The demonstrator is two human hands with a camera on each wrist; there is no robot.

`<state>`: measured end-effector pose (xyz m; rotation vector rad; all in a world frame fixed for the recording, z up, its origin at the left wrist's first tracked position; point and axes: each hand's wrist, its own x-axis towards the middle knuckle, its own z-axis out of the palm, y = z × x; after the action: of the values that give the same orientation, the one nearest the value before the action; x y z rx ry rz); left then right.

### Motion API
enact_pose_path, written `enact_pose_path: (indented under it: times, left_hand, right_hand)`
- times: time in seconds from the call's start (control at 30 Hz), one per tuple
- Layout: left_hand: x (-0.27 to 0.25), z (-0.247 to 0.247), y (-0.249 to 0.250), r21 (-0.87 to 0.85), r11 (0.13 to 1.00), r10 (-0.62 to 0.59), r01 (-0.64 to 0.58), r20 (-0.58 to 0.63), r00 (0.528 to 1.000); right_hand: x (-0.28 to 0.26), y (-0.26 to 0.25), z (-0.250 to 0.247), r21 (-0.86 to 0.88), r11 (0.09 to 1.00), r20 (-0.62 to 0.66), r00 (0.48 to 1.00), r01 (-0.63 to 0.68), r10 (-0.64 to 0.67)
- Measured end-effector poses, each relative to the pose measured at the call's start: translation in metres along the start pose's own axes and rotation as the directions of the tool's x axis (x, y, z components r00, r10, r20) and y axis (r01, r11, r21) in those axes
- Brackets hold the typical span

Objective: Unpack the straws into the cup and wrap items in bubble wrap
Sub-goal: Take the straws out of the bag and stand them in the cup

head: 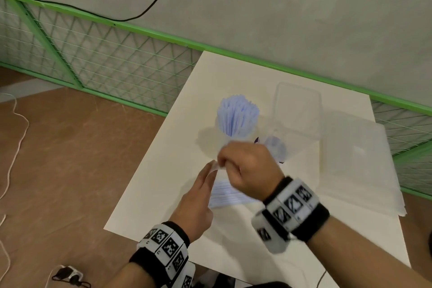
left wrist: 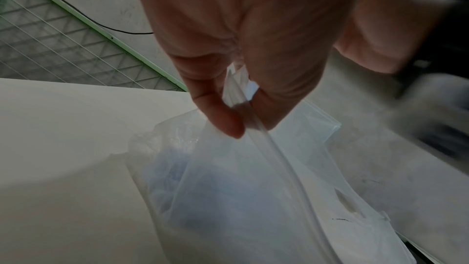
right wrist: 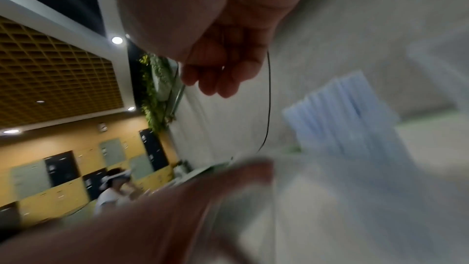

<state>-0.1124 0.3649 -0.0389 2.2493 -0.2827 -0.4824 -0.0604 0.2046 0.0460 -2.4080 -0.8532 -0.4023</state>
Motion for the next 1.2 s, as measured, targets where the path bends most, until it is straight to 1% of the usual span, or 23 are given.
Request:
enact_pose_path:
  times: [0.03,0.07,0.1,0.13,0.17,0.2,0.23,0.33,0.4,0.47,0.57,0.63,0.73,0.9,1.1,1.17,1.2]
  left_hand:
    - [0.0,0.0,-0.001,-0.003,1.0,0.011,-0.011,-0.003,1.0]
    - [0.0,0.001,-0.001,-0.017,0.999,0.027,-0.027,-0.005,1.0]
    - [0.001,0.002,-0.001,-0.035,0.999,0.037,-0.037,-0.004,0.999]
    - [0.001,0.004,-0.001,-0.05,0.998,0.036,-0.036,0.003,0.999]
    - [0.001,0.006,0.0,-0.06,0.998,0.032,-0.031,0.013,0.999]
    - [0.001,0.008,0.002,-0.061,0.998,0.034,-0.033,0.023,0.999]
    - [0.001,0.01,0.004,-0.057,0.997,0.046,-0.044,0.029,0.999]
    - [0.001,0.015,0.009,-0.05,0.995,0.087,-0.085,0.038,0.996]
    - [0.0,0.015,0.01,-0.048,0.995,0.092,-0.091,0.035,0.995]
    - [0.0,0.013,0.01,-0.036,0.996,0.082,-0.081,0.035,0.996]
    - [-0.003,0.008,0.009,-0.026,0.998,0.062,-0.061,0.034,0.998]
    - [-0.004,0.006,0.008,-0.018,0.998,0.054,-0.053,0.035,0.998]
    - [-0.006,0.005,0.009,-0.019,0.999,0.032,-0.032,0.046,0.998]
    - [-0.006,0.005,0.007,-0.01,1.0,0.008,-0.008,0.057,0.998]
    - [-0.005,0.004,0.007,-0.01,1.0,0.003,-0.003,0.056,0.998]
    - [-0.004,0.004,0.007,-0.014,1.0,0.001,0.0,0.056,0.998]
    - [-0.004,0.004,0.007,-0.014,1.0,0.002,-0.001,0.057,0.998]
  right_hand:
    - [-0.015,-0.008,0.003,0.006,1.0,0.066,0.998,-0.007,0.007]
    - [-0.03,-0.015,0.008,0.004,0.999,0.176,0.983,-0.052,0.051]
    - [-0.044,-0.018,0.016,-0.018,0.992,0.319,0.939,-0.125,0.124]
    - [-0.056,-0.016,0.026,-0.079,0.978,0.468,0.859,-0.192,0.206]
    - [-0.071,-0.008,0.04,-0.179,0.957,0.576,0.764,-0.227,0.289]
    - [-0.086,0.001,0.055,-0.279,0.932,0.62,0.697,-0.232,0.359]
    - [-0.098,0.008,0.067,-0.341,0.91,0.625,0.665,-0.237,0.408]
    - [-0.12,0.023,0.094,-0.447,0.861,0.589,0.643,-0.245,0.489]
    - [-0.128,0.029,0.106,-0.482,0.837,0.549,0.655,-0.26,0.519]
    - [-0.126,0.03,0.11,-0.48,0.827,0.523,0.662,-0.292,0.537]
    - [-0.124,0.031,0.113,-0.515,0.815,0.473,0.705,-0.266,0.528]
    - [-0.123,0.033,0.114,-0.539,0.8,0.453,0.711,-0.262,0.538]
    - [-0.122,0.037,0.117,-0.551,0.792,0.45,0.705,-0.263,0.548]
    - [-0.12,0.039,0.121,-0.579,0.772,0.457,0.681,-0.262,0.573]
    - [-0.112,0.039,0.118,-0.552,0.783,0.485,0.654,-0.286,0.58]
    - [-0.109,0.038,0.115,-0.54,0.784,0.473,0.66,-0.306,0.584]
    - [-0.108,0.037,0.113,-0.528,0.793,0.505,0.638,-0.303,0.581]
